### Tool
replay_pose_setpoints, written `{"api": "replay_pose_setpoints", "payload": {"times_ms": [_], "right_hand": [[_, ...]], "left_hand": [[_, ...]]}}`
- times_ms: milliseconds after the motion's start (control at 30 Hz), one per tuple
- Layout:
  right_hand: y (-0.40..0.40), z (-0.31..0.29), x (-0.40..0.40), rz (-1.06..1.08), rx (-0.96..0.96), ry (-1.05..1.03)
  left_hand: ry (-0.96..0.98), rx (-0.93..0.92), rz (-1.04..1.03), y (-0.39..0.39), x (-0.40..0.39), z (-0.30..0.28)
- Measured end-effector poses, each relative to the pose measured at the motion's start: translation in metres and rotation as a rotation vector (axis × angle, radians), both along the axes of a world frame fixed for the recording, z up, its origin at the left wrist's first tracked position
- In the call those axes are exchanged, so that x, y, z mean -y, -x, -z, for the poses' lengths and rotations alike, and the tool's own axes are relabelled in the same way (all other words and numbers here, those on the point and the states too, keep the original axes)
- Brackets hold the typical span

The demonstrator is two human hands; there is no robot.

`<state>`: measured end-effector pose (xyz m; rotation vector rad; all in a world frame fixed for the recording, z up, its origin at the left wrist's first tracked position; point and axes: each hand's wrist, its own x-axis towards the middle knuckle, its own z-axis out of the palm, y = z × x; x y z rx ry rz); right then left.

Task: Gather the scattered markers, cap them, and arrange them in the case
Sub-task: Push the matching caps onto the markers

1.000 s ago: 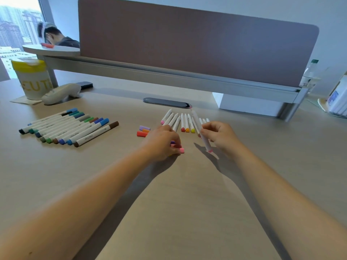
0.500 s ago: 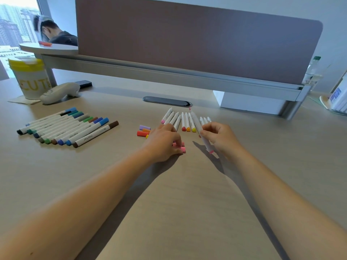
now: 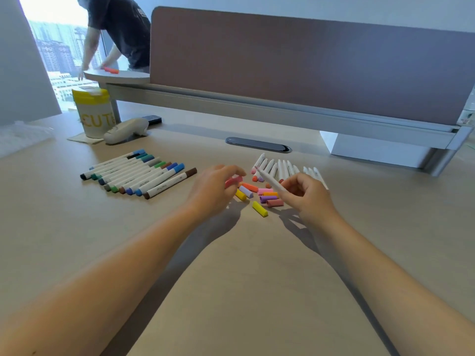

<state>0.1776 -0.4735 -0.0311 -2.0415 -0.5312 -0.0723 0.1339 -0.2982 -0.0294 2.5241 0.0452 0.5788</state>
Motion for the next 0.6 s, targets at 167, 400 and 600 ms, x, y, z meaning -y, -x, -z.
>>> {"api": "replay_pose_setpoints", "payload": {"times_ms": [167,400,600], "right_hand": [[0.006,0.001,-0.019,-0.064,0.049,0.055],[0.011,0.0,-0.038,-0.129,0.167,0.116],[0.01,0.0,-0.044,-0.128,0.184,0.108]], "left_hand": [[0.276,0.021,-0.123,0.005,-0.014,-0.002],[0.801,0.017,-0.199,0.005,-0.032,-0.004],[0.916,0.003,-0.211,0.007,-0.031,-0.004]]}}
